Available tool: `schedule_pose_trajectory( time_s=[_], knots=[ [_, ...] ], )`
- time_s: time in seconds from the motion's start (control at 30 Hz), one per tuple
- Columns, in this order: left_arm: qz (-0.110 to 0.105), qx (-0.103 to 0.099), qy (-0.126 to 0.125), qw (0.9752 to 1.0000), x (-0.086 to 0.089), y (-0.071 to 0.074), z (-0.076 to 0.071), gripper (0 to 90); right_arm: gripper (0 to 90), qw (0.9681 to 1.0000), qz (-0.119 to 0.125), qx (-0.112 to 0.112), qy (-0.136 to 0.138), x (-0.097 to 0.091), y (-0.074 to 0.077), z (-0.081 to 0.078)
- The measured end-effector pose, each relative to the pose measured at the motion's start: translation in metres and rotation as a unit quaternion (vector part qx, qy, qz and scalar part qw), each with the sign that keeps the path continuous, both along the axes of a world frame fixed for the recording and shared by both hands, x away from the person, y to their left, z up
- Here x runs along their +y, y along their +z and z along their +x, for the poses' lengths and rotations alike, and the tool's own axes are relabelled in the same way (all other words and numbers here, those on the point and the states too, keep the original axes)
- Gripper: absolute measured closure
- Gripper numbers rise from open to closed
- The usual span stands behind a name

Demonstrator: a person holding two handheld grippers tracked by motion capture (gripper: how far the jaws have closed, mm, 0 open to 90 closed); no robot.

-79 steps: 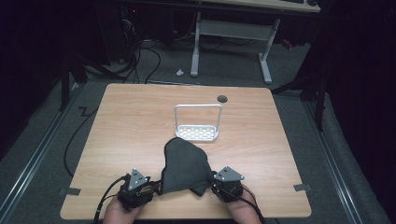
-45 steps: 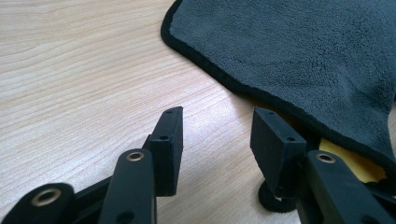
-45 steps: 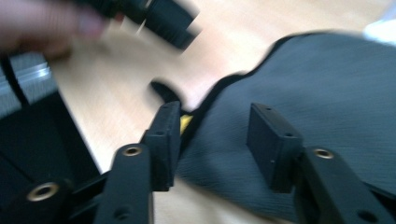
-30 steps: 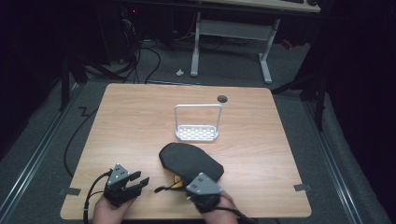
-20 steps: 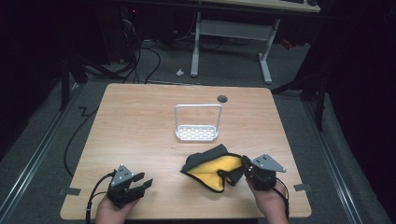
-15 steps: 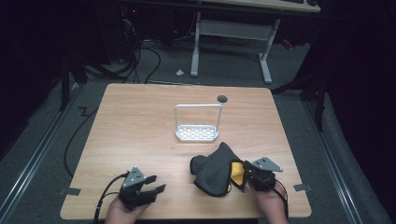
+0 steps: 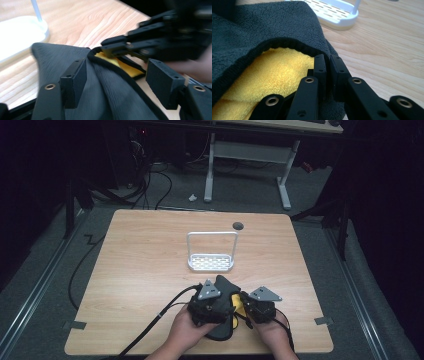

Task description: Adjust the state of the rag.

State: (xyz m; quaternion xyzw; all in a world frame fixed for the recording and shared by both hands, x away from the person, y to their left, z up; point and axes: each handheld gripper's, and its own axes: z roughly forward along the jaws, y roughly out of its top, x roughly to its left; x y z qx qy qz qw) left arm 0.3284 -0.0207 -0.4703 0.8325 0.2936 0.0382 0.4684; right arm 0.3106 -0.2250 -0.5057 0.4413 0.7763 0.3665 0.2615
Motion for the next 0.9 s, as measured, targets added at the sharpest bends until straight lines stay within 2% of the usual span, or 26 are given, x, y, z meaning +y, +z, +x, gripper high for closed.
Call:
schedule_pose_trajectory(
  time_s=[0.07, 0.1, 0.13, 0.17, 0.2, 0.23, 0.33, 0.43, 0.5, 0.53, 0.6, 0.7, 0.77, 0.9],
  knots=[
    [0.028, 0.015, 0.001, 0.9995, -0.009, -0.005, 0.007, 37.2, 83.7, 1.0000, 0.005, -0.002, 0.004, 0.002, 0.001, -0.003],
    [0.050, 0.014, 0.005, 0.9986, -0.013, -0.007, 0.009, 41.7, 82.5, 1.0000, 0.004, -0.005, 0.007, 0.001, 0.002, -0.004],
    [0.068, 0.016, 0.007, 0.9975, -0.015, -0.009, 0.011, 49.2, 80.0, 0.9999, 0.005, -0.007, 0.006, 0.001, 0.003, -0.005],
    [0.083, 0.020, 0.009, 0.9963, -0.016, -0.012, 0.013, 60.8, 76.9, 0.9999, 0.008, -0.010, 0.005, 0.000, 0.004, -0.006],
    [0.086, 0.023, 0.012, 0.9960, -0.015, -0.013, 0.015, 69.6, 74.1, 0.9998, 0.010, -0.014, 0.002, -0.002, 0.007, -0.009],
    [0.081, 0.021, 0.014, 0.9964, -0.012, -0.013, 0.016, 78.5, 70.8, 0.9997, 0.013, -0.018, -0.002, -0.003, 0.010, -0.012],
    [0.028, 0.020, 0.049, 0.9982, 0.003, -0.002, 0.022, 82.6, 66.5, 0.9989, 0.028, -0.037, -0.003, -0.004, 0.019, -0.022],
    [-0.013, 0.017, 0.091, 0.9956, 0.024, 0.006, 0.031, 83.0, 66.4, 0.9975, 0.037, -0.057, 0.018, 0.003, 0.027, -0.035],
    [-0.033, 0.020, 0.114, 0.9927, 0.038, 0.008, 0.037, 83.0, 68.4, 0.9969, 0.042, -0.057, 0.034, 0.012, 0.028, -0.040],
    [-0.042, 0.026, 0.121, 0.9914, 0.045, 0.008, 0.039, 83.0, 69.1, 0.9967, 0.042, -0.052, 0.046, 0.018, 0.026, -0.043],
    [-0.049, 0.028, 0.129, 0.9901, 0.054, 0.008, 0.042, 83.0, 68.5, 0.9967, 0.015, -0.042, 0.069, 0.032, 0.018, -0.044],
    [-0.062, 0.030, 0.133, 0.9887, 0.064, 0.007, 0.041, 83.0, 61.1, 0.9960, 0.005, -0.011, 0.088, 0.045, 0.003, -0.037],
    [-0.066, 0.035, 0.132, 0.9884, 0.069, 0.006, 0.040, 82.9, 56.2, 0.9961, -0.008, 0.006, 0.088, 0.052, -0.006, -0.029],
    [-0.075, 0.035, 0.122, 0.9891, 0.070, 0.006, 0.037, 83.0, 55.8, 0.9958, -0.006, 0.020, 0.089, 0.059, -0.013, -0.013]
  ],
)
